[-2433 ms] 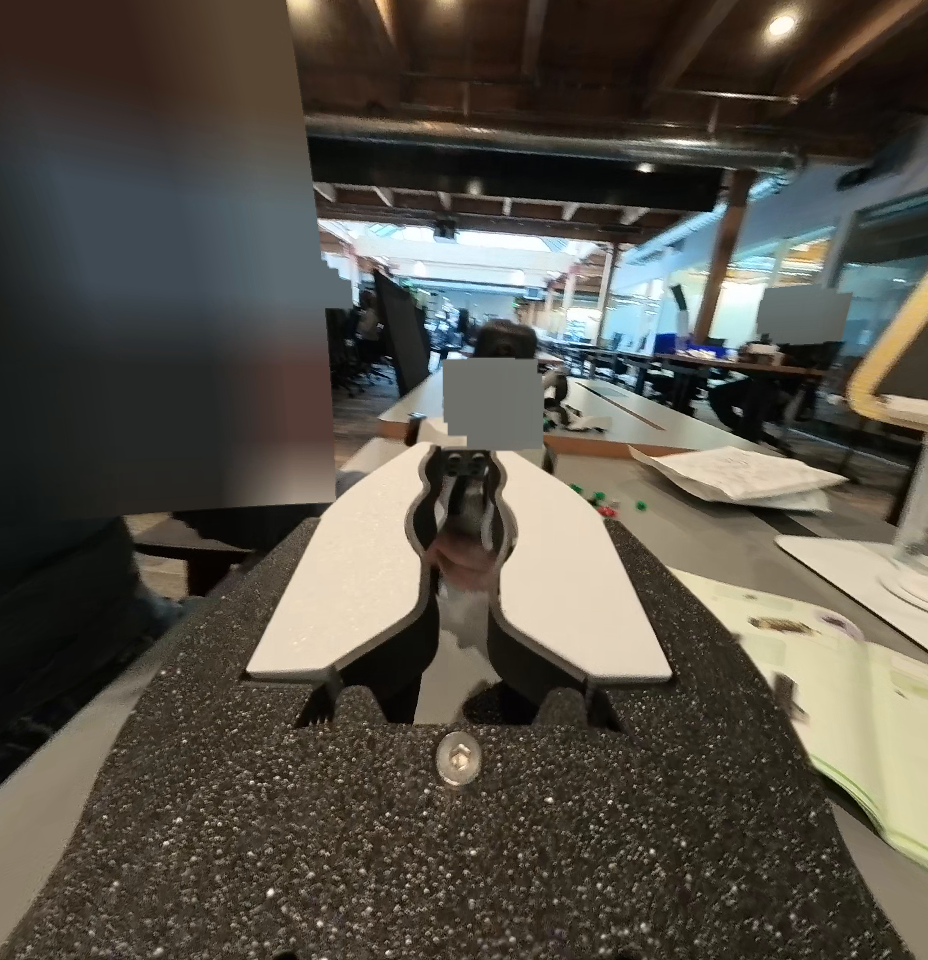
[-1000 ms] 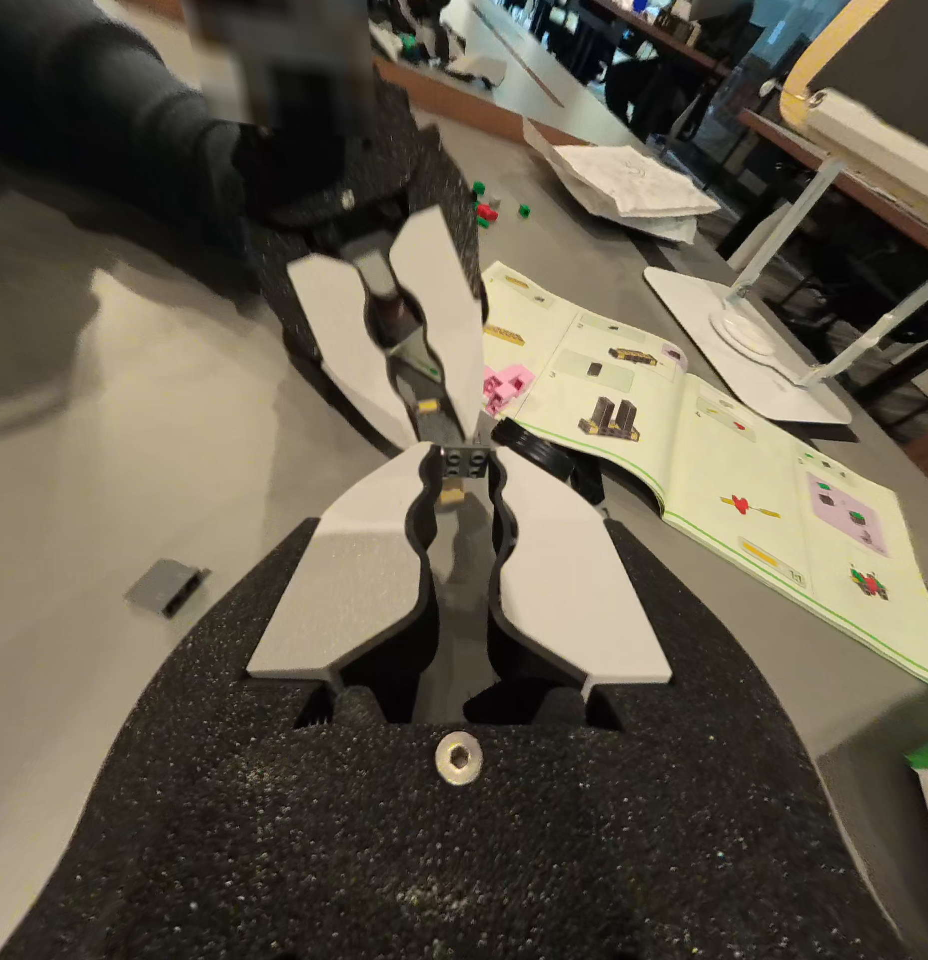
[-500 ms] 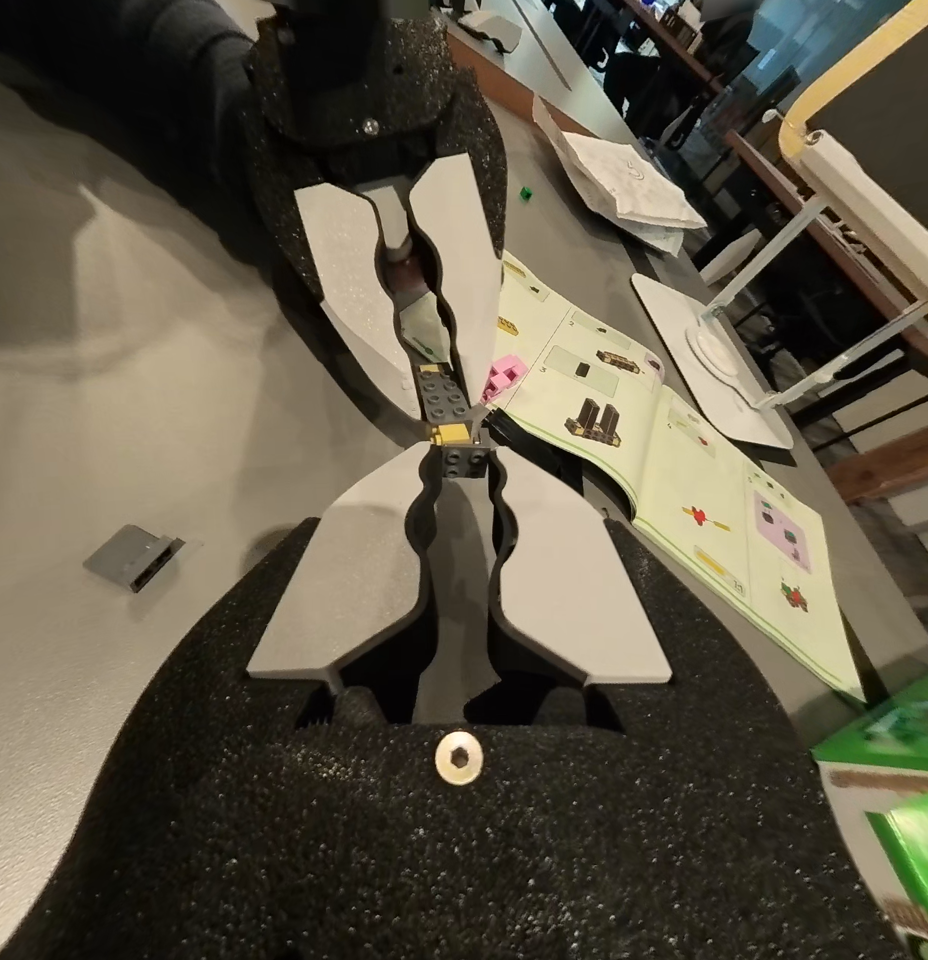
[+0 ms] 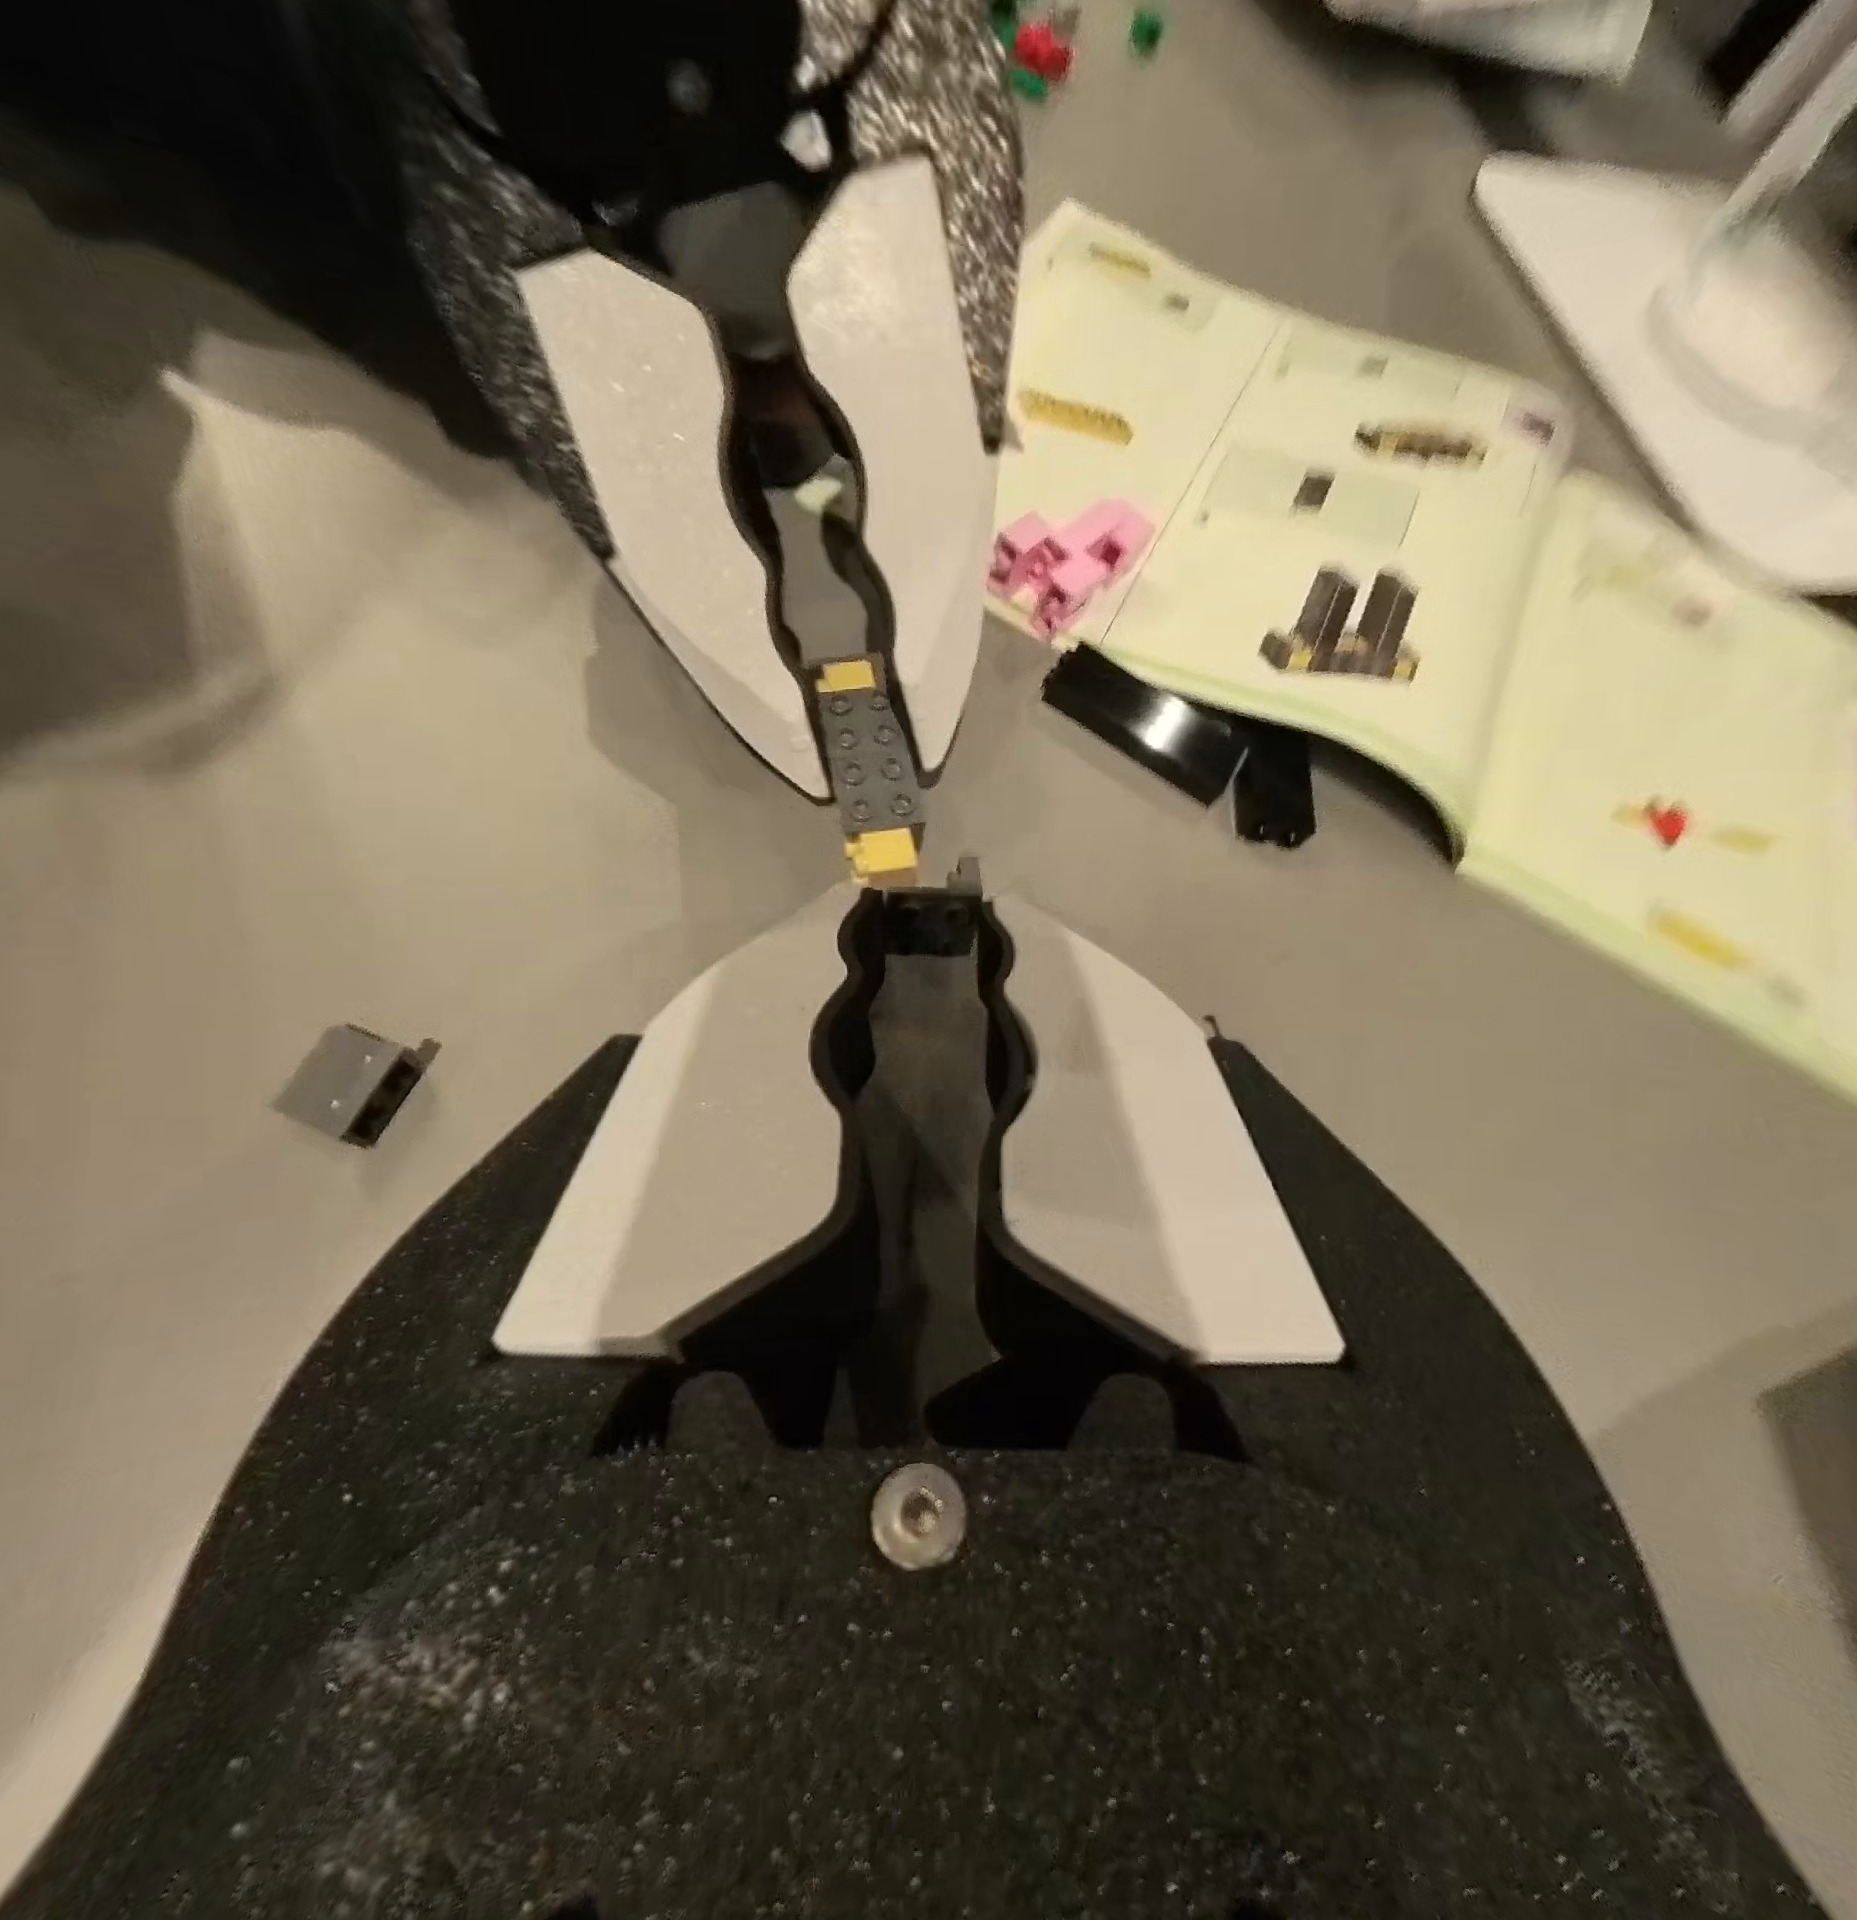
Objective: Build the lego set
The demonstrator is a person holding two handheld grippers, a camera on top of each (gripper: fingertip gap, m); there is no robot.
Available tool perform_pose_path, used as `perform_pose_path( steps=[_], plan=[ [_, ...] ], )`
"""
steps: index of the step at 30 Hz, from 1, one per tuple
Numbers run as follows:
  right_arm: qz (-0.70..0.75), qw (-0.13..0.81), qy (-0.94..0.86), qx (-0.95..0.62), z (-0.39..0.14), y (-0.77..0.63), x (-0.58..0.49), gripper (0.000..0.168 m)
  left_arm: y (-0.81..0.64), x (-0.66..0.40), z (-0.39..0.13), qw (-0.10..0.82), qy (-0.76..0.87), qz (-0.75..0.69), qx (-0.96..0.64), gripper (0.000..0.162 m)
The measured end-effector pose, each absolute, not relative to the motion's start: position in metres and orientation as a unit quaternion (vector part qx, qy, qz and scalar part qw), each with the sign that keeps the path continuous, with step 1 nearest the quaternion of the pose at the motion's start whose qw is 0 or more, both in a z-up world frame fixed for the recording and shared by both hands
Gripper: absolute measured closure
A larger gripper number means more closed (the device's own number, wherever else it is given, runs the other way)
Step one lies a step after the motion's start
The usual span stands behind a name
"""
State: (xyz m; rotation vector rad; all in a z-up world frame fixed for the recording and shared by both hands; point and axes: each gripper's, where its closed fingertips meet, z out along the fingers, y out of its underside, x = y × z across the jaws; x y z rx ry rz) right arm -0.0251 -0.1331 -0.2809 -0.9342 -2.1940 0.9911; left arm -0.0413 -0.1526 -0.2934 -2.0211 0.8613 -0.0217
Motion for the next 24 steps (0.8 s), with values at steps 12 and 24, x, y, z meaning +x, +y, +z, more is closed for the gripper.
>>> perform_pose_path(
  steps=[12, 24],
  plan=[
    [0.362, 0.219, -0.819, -0.387, -0.294, -0.134, -0.025, 0.151, -0.153, -0.041, -0.294, 0.441, 0.318, -0.060, -0.837, 0.146],
    [0.358, 0.223, -0.822, -0.382, -0.295, -0.127, -0.020, 0.140, -0.153, -0.041, -0.294, 0.440, 0.319, -0.063, -0.837, 0.146]
  ],
)
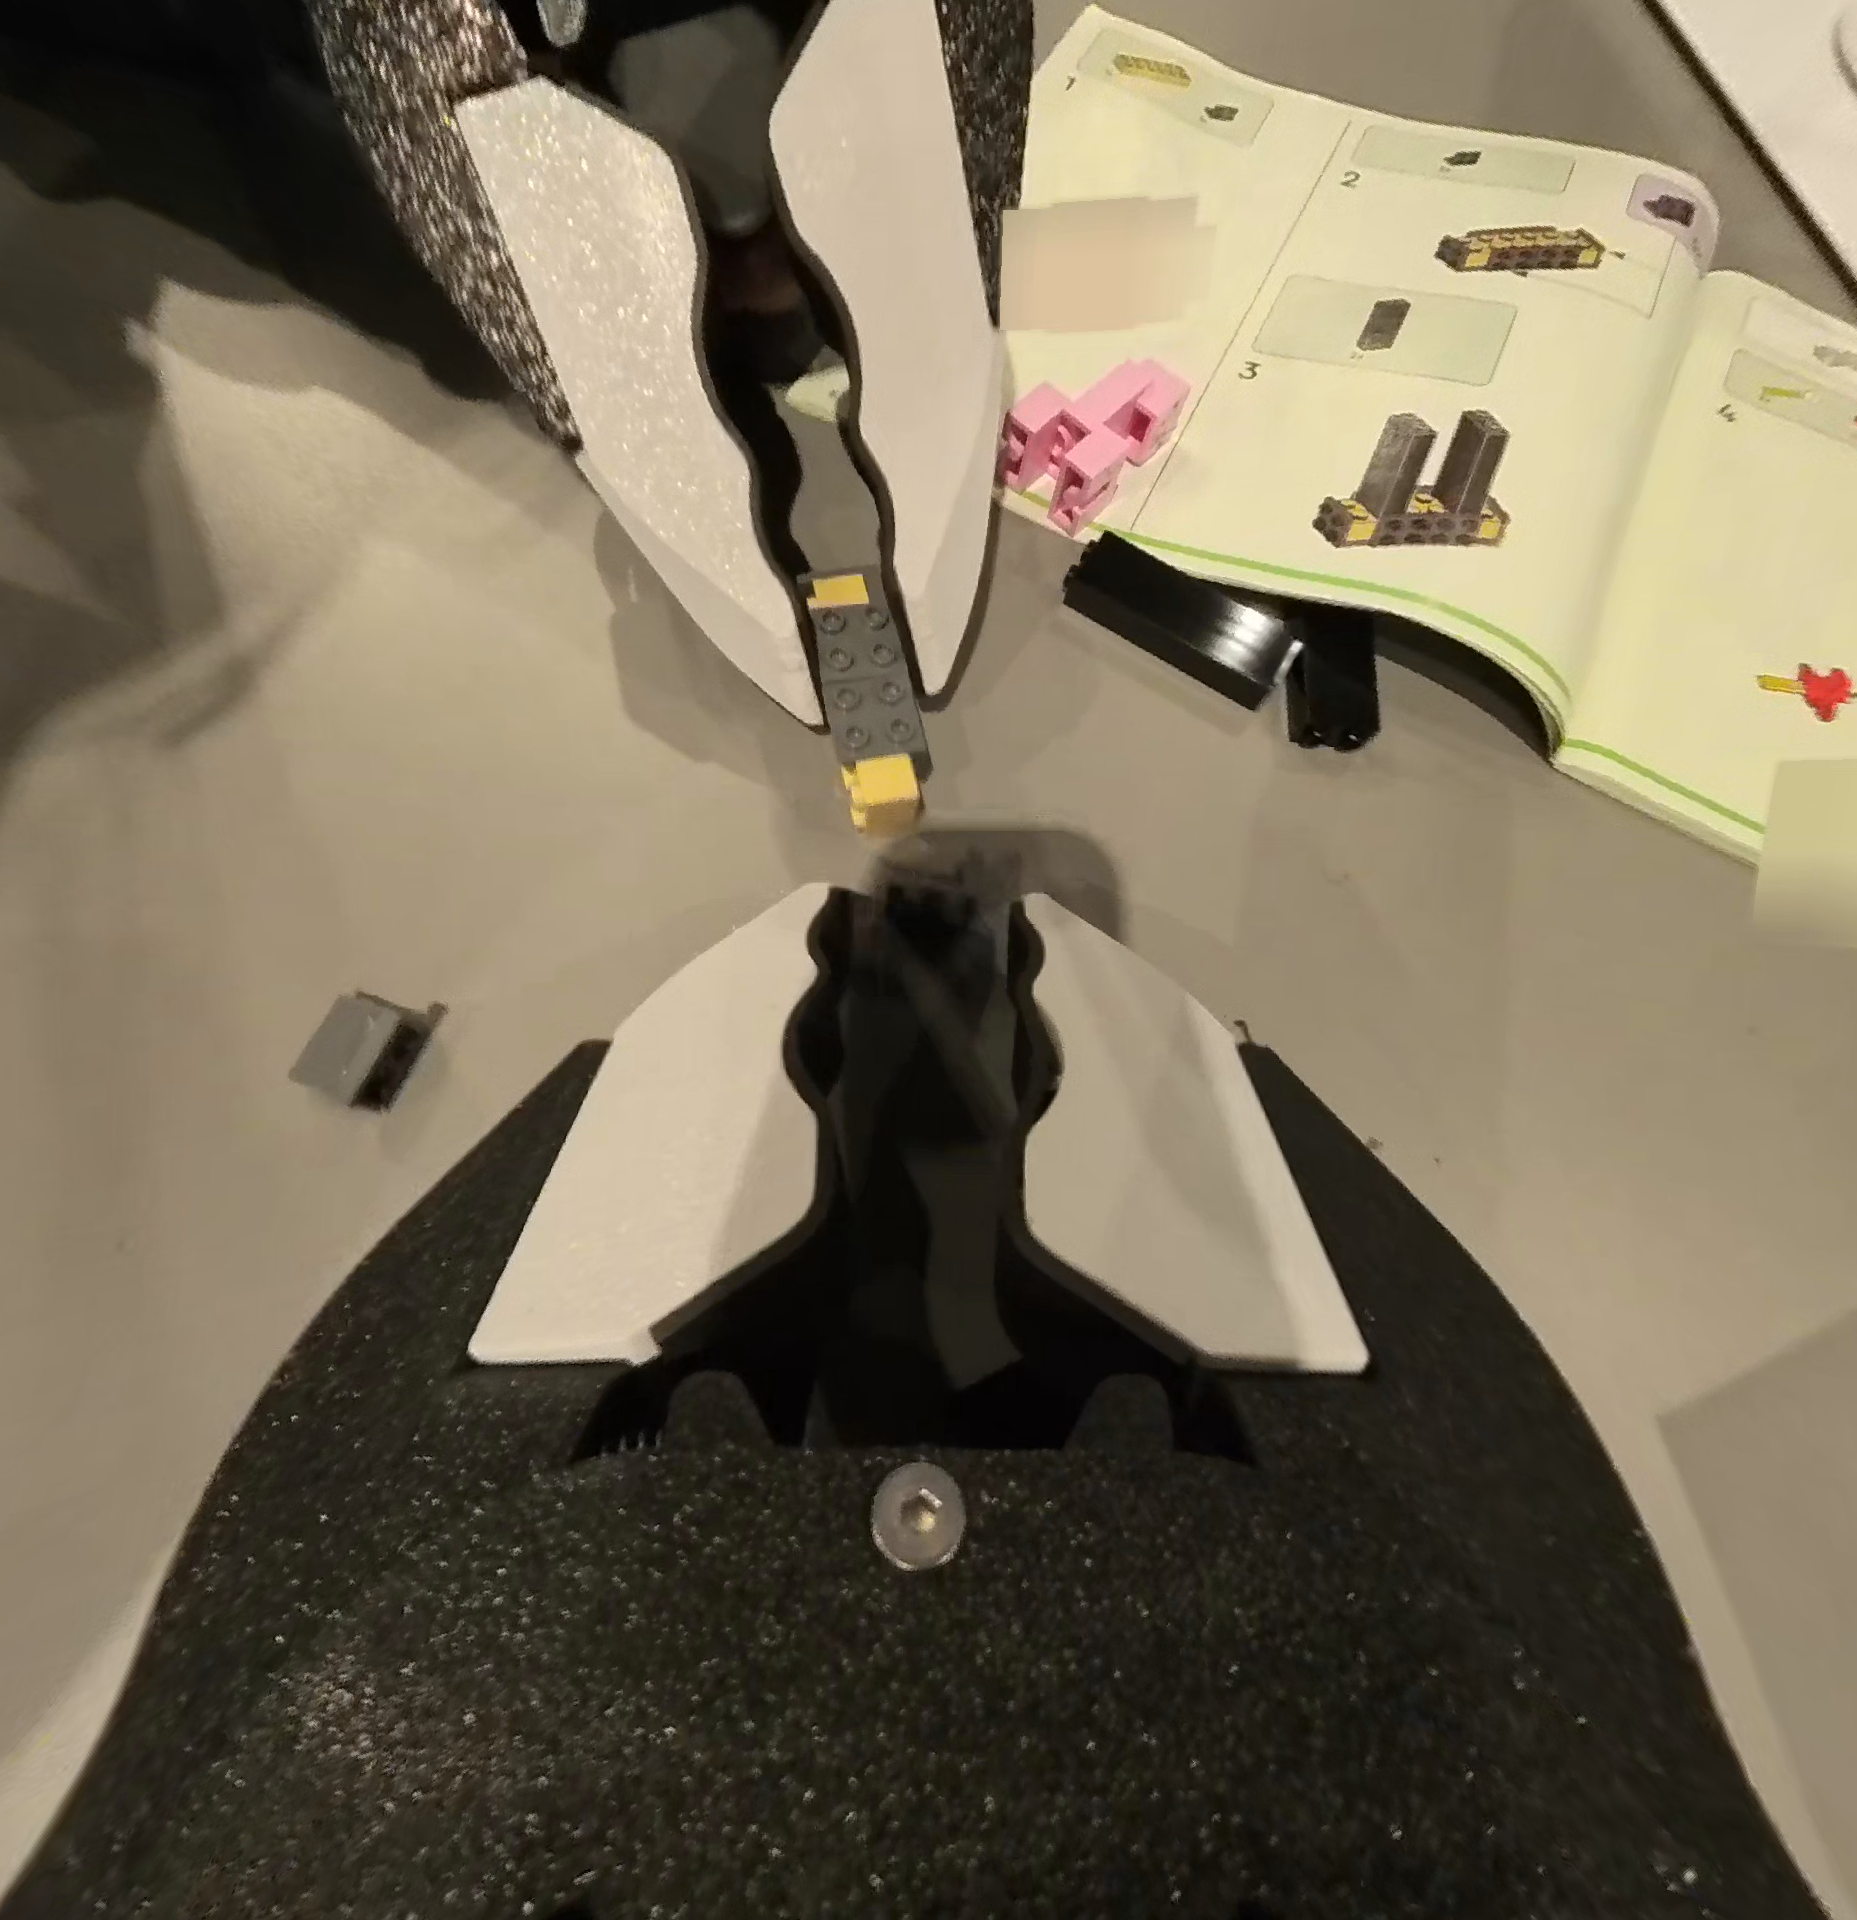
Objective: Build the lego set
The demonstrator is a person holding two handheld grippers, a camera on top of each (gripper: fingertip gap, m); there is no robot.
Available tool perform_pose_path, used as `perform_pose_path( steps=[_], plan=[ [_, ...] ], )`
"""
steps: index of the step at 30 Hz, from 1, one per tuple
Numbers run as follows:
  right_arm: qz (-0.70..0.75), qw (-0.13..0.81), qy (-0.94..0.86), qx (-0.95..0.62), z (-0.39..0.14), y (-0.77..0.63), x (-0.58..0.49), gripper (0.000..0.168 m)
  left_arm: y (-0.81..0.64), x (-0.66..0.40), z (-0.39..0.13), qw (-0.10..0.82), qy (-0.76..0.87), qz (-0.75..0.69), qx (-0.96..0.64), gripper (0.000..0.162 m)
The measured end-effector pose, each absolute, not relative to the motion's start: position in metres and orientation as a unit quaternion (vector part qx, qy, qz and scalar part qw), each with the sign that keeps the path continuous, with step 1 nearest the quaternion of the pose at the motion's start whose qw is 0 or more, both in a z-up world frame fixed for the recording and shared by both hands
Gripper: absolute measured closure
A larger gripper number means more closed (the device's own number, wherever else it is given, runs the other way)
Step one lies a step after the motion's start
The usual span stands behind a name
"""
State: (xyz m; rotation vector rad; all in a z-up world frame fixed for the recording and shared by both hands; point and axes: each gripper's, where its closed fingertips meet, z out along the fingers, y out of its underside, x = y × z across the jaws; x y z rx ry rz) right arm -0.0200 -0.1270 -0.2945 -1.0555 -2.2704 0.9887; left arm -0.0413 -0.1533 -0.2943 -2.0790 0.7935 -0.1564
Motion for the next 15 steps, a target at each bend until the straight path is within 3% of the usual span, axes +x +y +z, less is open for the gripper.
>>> perform_pose_path(
  steps=[4, 15],
  plan=[
    [0.352, 0.234, -0.823, -0.380, -0.2941, -0.1166, -0.0146, 0.140, -0.1522, -0.0407, -0.2941, 0.444, 0.339, -0.055, -0.828, 0.146],
    [0.354, 0.229, -0.825, -0.377, -0.2955, -0.1179, -0.0158, 0.168, -0.1450, -0.0341, -0.2944, 0.427, 0.413, -0.084, -0.800, 0.146]
  ],
)
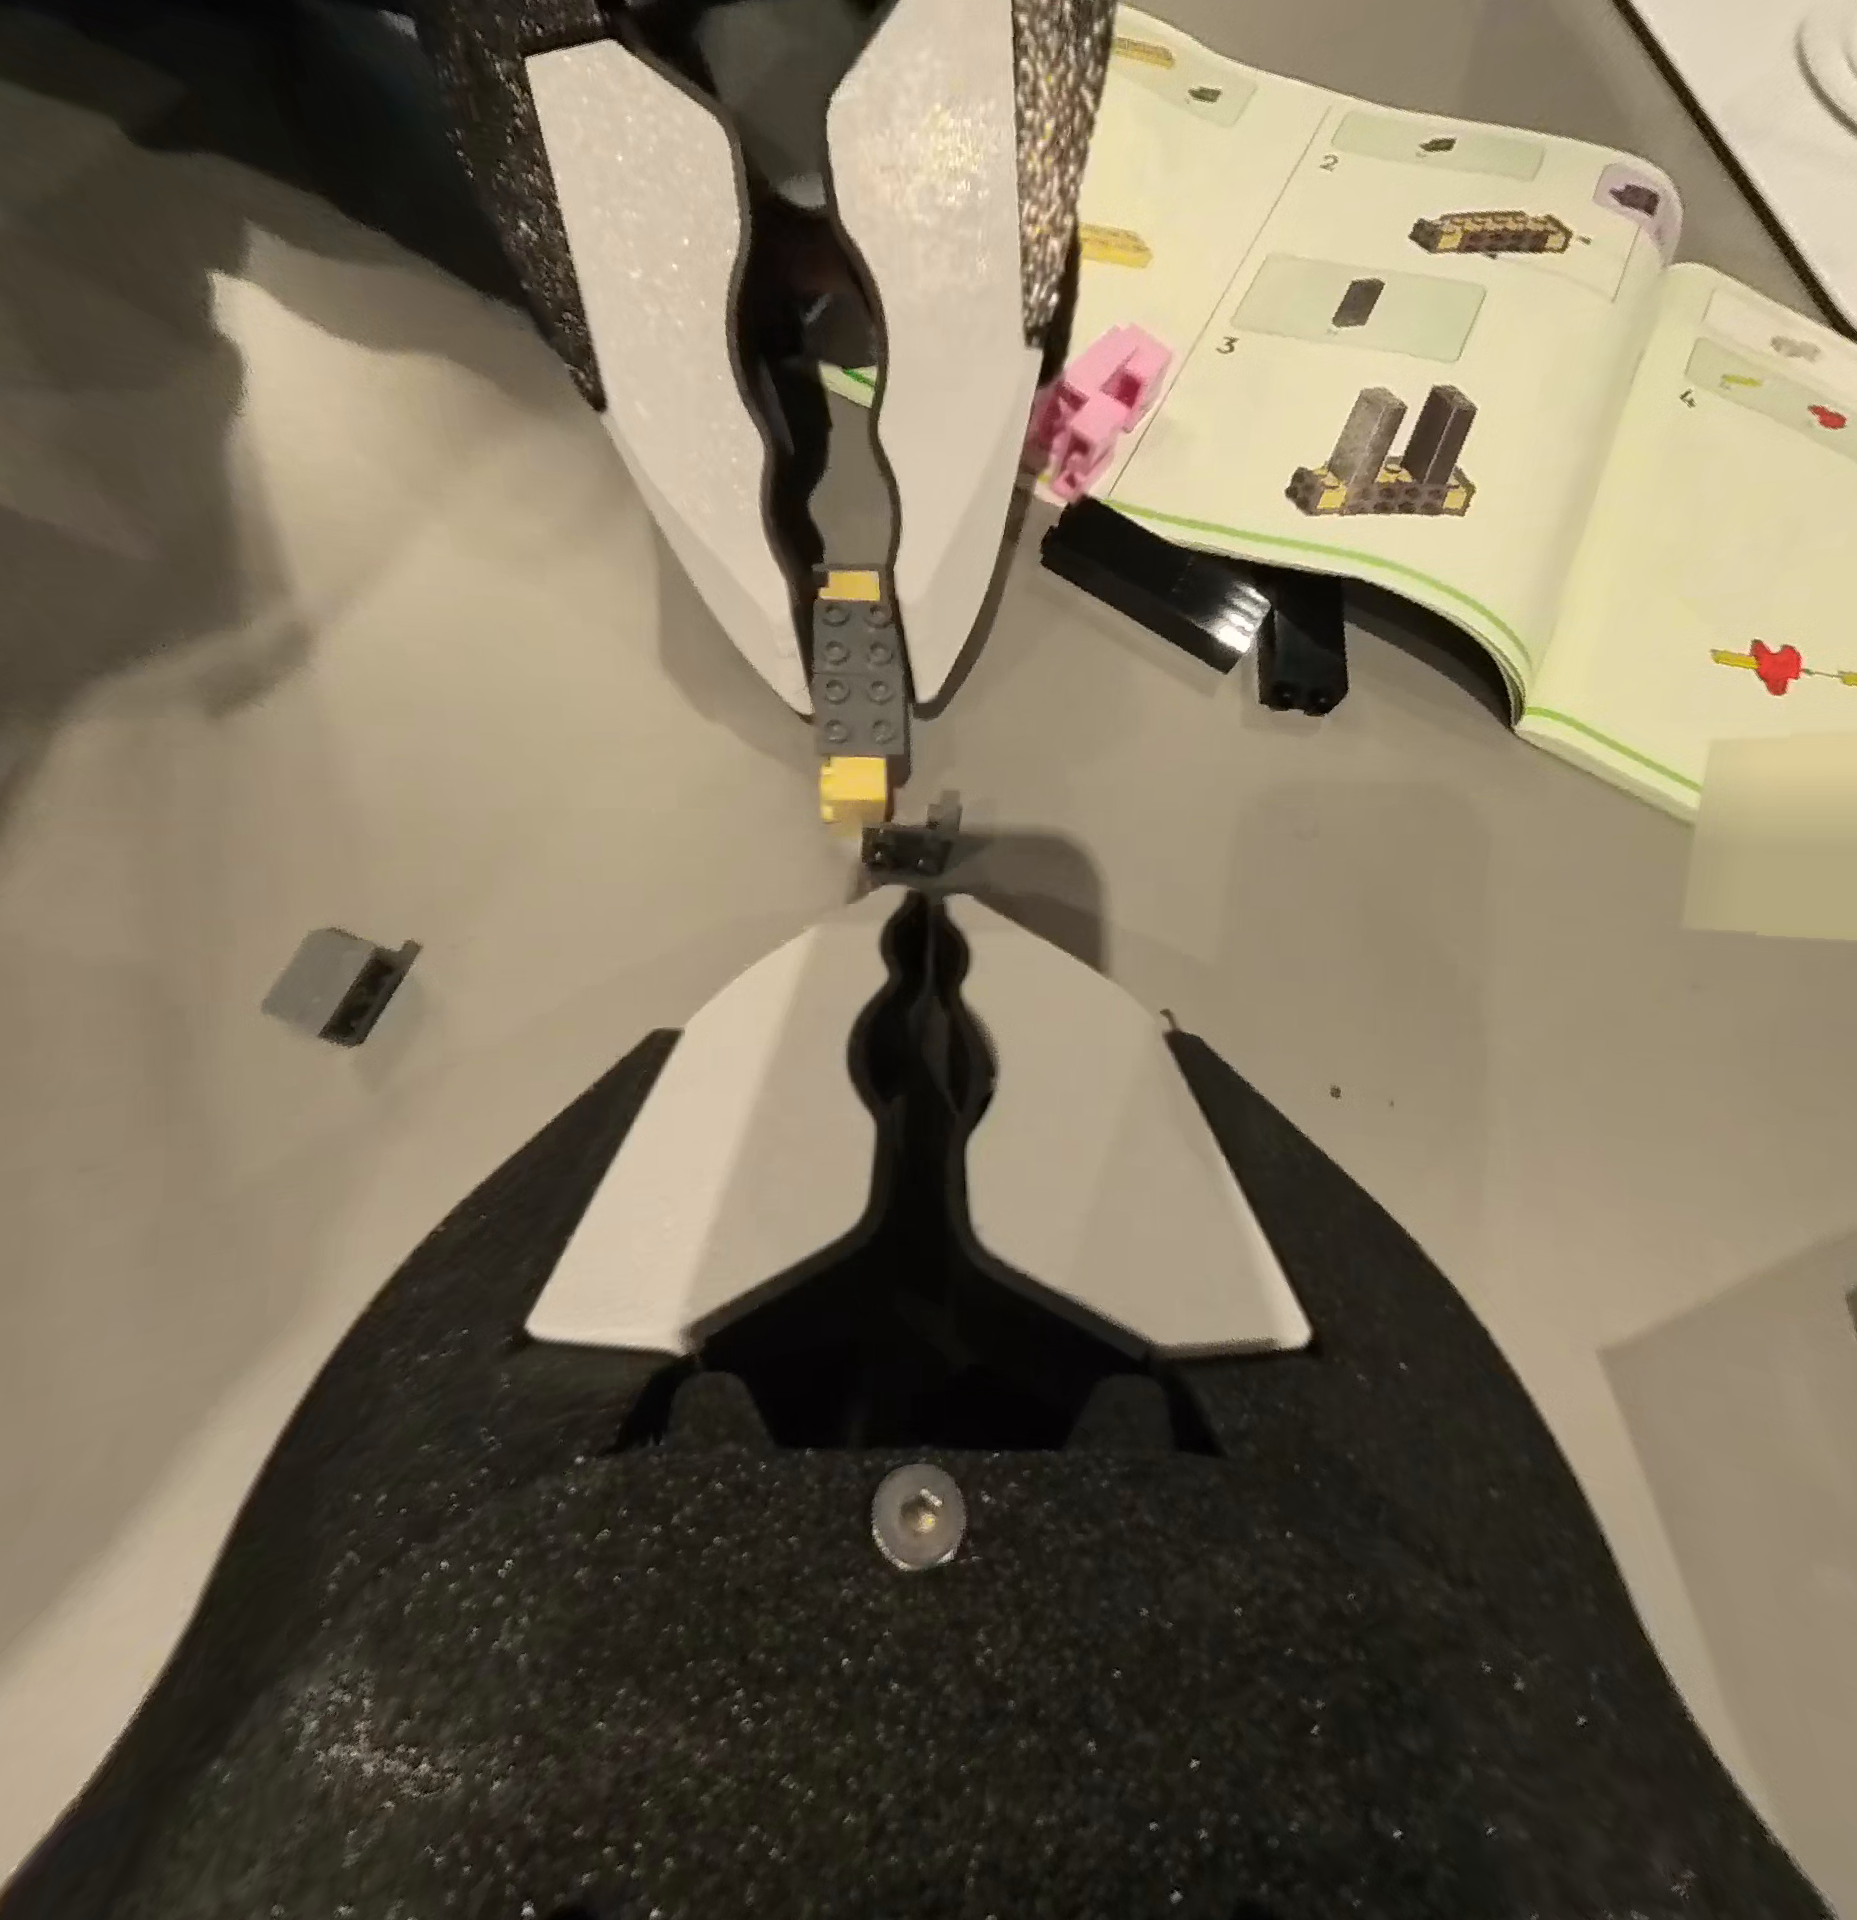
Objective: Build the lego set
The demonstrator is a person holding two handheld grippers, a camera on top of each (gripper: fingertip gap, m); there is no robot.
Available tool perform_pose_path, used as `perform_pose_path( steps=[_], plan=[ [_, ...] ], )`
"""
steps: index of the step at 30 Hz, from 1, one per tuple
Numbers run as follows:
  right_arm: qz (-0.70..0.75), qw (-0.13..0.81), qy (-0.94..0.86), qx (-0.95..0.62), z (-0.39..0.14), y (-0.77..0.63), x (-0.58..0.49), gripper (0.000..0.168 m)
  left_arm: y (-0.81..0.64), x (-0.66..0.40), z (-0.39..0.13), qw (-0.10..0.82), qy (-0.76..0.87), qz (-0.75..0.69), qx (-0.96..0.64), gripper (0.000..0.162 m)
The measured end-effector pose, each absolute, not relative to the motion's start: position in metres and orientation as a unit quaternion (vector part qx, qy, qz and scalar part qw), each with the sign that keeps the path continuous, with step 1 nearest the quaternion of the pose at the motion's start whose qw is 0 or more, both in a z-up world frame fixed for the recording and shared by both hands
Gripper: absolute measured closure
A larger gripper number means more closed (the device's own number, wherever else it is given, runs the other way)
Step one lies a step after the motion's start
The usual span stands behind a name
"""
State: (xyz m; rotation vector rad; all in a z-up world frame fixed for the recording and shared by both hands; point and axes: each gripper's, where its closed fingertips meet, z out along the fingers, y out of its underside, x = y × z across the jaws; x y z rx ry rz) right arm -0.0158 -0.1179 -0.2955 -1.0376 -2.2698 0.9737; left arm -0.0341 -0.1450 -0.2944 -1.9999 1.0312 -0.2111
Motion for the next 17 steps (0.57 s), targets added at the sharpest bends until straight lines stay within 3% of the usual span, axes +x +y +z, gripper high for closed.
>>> perform_pose_path(
  steps=[17],
  plan=[
    [0.369, 0.198, -0.823, -0.384, -0.2967, -0.1117, -0.0260, 0.168, -0.1387, -0.0348, -0.2945, 0.415, 0.463, -0.120, -0.774, 0.146]
  ],
)
